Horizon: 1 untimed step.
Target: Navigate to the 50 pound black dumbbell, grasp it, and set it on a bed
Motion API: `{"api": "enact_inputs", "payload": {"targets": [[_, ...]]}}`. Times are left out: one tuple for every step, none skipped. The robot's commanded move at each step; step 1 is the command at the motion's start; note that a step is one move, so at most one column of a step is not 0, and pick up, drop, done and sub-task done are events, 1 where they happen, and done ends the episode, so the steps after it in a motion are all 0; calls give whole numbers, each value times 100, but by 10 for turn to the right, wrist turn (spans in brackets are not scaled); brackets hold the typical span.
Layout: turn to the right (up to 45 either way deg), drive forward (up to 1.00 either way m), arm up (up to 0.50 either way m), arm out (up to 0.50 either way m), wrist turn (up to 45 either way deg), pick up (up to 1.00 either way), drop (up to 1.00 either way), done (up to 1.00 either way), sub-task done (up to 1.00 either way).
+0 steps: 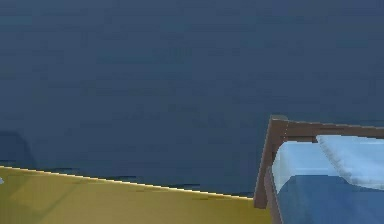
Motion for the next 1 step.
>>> {"api": "enact_inputs", "payload": {"targets": [[0, 0, 0, 0, 0, 0, 100, 0, 0]]}}
